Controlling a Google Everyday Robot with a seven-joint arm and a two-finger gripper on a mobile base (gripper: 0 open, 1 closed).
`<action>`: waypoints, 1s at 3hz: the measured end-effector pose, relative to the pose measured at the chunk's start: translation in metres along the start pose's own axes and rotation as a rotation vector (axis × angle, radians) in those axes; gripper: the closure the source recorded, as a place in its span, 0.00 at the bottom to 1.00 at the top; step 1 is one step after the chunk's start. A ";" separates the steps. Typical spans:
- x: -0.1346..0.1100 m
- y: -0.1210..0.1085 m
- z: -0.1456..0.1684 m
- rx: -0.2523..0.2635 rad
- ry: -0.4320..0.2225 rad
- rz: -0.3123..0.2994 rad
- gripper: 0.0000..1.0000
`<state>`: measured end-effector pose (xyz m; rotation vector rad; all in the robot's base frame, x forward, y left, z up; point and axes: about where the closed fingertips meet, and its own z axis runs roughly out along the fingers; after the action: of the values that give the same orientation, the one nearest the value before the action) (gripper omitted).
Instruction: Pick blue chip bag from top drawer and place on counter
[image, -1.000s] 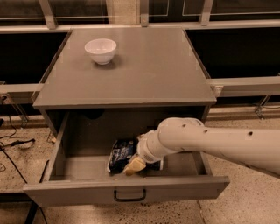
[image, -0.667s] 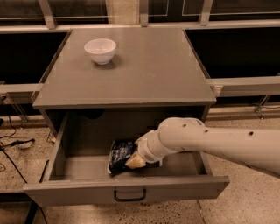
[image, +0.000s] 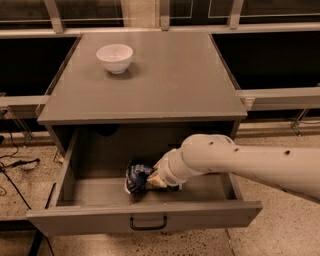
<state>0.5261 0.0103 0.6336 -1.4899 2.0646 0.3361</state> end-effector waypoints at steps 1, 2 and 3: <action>0.000 0.000 0.000 0.000 0.000 0.000 1.00; -0.014 -0.002 -0.018 -0.017 -0.008 -0.008 1.00; -0.040 -0.008 -0.054 -0.023 0.002 -0.034 1.00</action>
Offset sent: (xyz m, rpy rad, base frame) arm 0.0011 0.0006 0.0648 0.0260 0.0182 0.0419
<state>0.5263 0.0120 0.7009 -1.5377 2.0403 0.3461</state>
